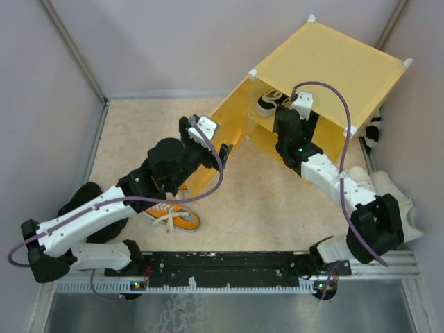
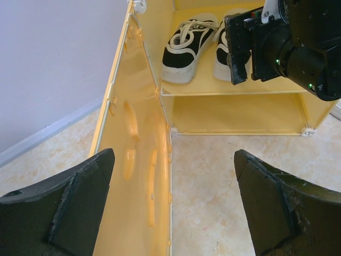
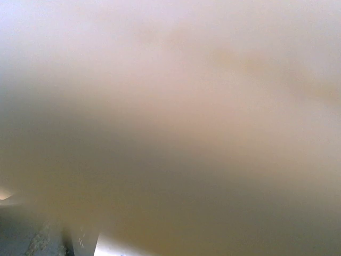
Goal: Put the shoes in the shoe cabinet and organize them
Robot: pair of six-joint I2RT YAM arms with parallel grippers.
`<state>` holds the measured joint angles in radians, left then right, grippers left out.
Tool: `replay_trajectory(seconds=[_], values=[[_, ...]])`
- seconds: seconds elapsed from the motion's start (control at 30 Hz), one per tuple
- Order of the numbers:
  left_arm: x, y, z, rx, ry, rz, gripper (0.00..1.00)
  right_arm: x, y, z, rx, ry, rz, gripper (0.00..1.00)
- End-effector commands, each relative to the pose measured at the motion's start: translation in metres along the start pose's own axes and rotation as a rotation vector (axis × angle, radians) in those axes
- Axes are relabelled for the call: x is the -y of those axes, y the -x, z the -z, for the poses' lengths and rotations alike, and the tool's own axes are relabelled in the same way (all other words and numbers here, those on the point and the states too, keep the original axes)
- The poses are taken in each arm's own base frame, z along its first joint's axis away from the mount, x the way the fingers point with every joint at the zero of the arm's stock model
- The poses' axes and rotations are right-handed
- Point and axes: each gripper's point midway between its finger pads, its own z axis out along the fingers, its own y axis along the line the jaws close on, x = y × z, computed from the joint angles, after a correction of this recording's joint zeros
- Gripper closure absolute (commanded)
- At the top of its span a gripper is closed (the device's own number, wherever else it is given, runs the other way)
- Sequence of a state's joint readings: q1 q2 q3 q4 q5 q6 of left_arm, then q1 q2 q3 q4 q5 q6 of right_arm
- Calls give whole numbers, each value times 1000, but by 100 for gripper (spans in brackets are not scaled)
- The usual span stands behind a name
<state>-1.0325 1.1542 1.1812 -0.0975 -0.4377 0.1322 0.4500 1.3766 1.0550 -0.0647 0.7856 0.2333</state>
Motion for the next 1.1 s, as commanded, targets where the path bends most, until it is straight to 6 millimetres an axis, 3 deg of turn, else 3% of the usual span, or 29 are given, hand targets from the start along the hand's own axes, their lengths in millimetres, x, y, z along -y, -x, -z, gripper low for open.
replay_trajectory(seconds=[0.0,0.27,0.4,0.6,0.9,1.07], values=[[-1,-39,4,-122,11,-21,1,3,-22,-23,-16,-29,-6,24],[-2,-41,4,-126,19,-29,1,-2,-38,-47,-43,-35,-16,24],[-2,-41,3,-127,22,-32,1,-3,-40,-47,-50,-21,-6,25],[-2,-42,2,-128,24,-32,1,11,-18,-26,3,-7,32,23],[-1,-41,1,-122,22,-24,1,20,34,21,122,66,190,21],[-2,-37,3,-110,20,-17,1,15,39,45,128,77,244,21]])
